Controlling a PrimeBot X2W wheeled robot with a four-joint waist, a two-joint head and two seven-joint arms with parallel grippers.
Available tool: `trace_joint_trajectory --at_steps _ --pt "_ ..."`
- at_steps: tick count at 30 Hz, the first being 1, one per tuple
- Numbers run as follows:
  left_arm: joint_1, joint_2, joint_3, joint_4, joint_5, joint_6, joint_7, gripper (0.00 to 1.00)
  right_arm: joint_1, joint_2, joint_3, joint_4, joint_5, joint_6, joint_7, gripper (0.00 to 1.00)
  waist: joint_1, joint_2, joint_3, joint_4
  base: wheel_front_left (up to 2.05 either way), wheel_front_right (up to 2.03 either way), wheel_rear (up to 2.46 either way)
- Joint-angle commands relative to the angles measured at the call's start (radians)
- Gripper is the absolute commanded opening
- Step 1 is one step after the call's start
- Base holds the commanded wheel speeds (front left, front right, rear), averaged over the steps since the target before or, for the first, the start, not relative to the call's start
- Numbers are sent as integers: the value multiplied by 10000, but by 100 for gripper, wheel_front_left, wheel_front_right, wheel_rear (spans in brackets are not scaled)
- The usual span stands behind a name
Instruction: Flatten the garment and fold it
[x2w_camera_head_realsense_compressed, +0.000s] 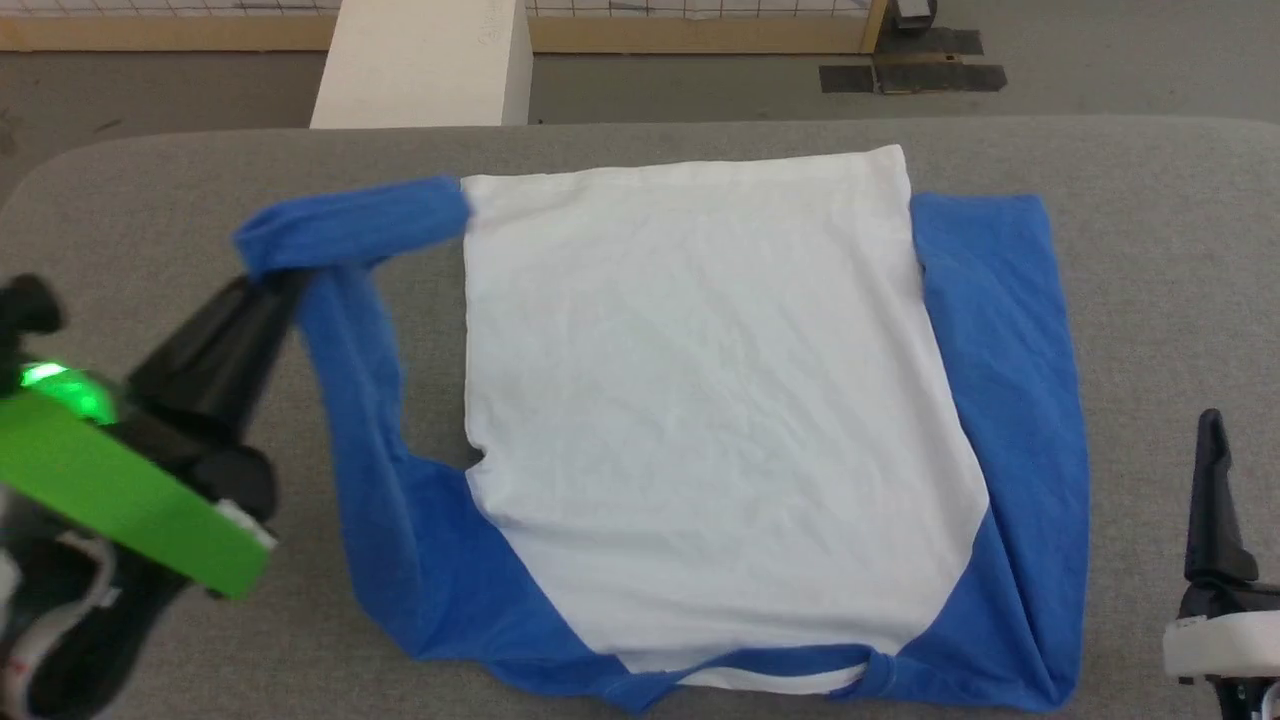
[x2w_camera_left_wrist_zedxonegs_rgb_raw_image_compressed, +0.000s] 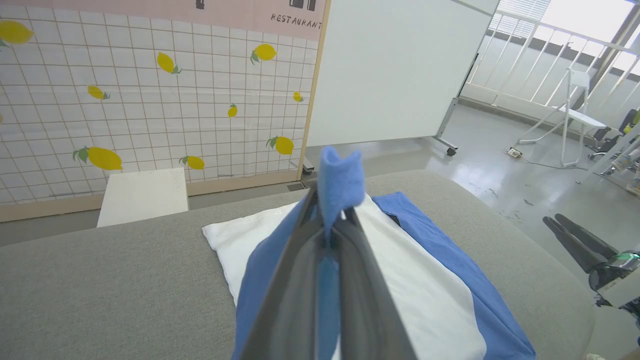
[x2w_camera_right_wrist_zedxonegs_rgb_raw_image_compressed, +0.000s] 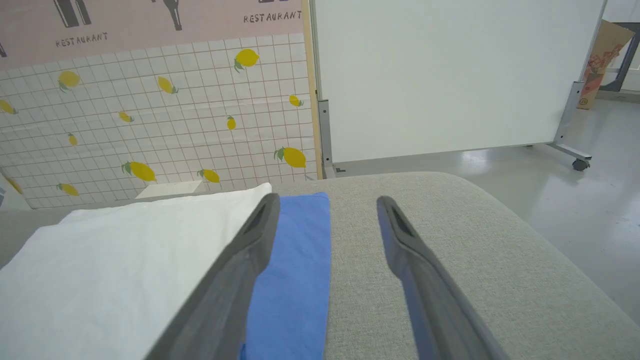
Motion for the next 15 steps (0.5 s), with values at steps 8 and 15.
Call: trace_joint_trajectory --at_steps 8,15 --pt "-3643 -3924 -3982 980 2025 134 1776 0 -451 7 -781 -264 7 -15 -25 100 1 0 397 -260 0 0 0" --pt "-4395 -6559 -5939 3483 3082 -66 1509 0 -604 7 -858 -216 172 -15 -90 100 1 0 842 -642 0 0 0"
